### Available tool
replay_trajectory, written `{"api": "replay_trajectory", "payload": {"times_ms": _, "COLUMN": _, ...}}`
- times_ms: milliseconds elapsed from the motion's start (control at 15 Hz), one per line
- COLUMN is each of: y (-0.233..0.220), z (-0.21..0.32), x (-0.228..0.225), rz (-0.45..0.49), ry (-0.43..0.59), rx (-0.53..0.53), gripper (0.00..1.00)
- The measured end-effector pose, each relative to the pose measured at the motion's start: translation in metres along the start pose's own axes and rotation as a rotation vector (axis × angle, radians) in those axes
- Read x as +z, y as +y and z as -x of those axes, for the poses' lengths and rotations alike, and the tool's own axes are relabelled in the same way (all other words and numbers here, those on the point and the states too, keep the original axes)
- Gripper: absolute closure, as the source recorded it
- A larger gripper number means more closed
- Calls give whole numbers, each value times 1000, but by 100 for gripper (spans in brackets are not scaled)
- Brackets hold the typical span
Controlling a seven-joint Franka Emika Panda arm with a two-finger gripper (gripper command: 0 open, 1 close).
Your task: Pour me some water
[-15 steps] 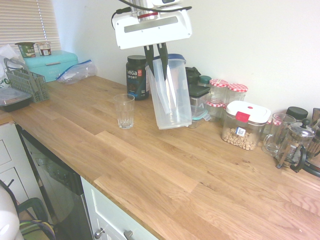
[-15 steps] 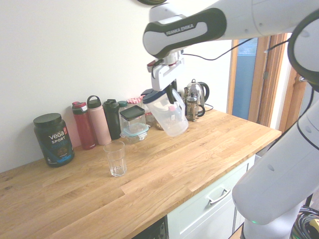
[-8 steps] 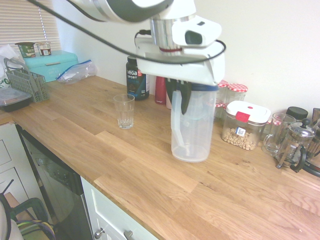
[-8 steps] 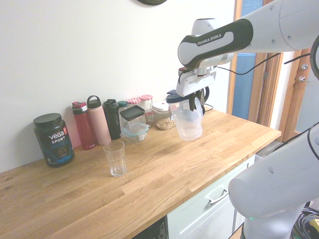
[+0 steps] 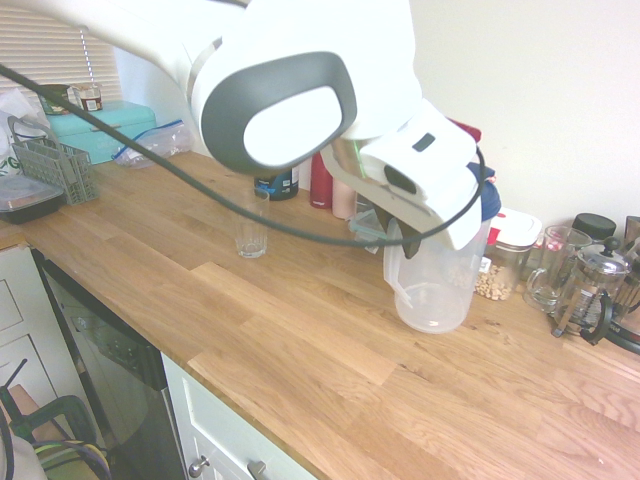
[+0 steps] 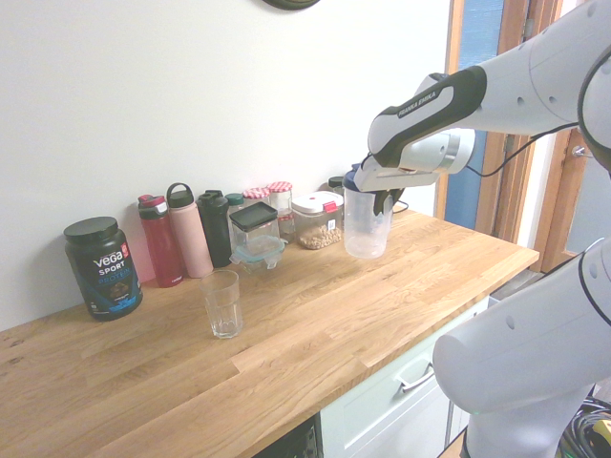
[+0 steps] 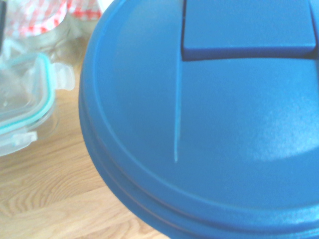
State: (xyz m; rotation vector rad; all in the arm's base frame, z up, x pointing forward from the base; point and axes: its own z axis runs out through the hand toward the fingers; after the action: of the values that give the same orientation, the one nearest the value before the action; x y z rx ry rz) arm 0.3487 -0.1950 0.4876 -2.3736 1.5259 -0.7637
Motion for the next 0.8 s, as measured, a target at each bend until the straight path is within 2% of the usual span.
{"api": "replay_trajectory", "payload": {"times_ms": 267, "y": 11, "z": 4, "x": 21, "rz": 56, "ry": -43, "rx": 25, "gripper": 100}}
{"api": "replay_trajectory", "payload": {"times_ms": 800, "y": 4, "z": 4, "x": 30, "rz": 72, "ry": -24, "rx": -1, "gripper": 100}}
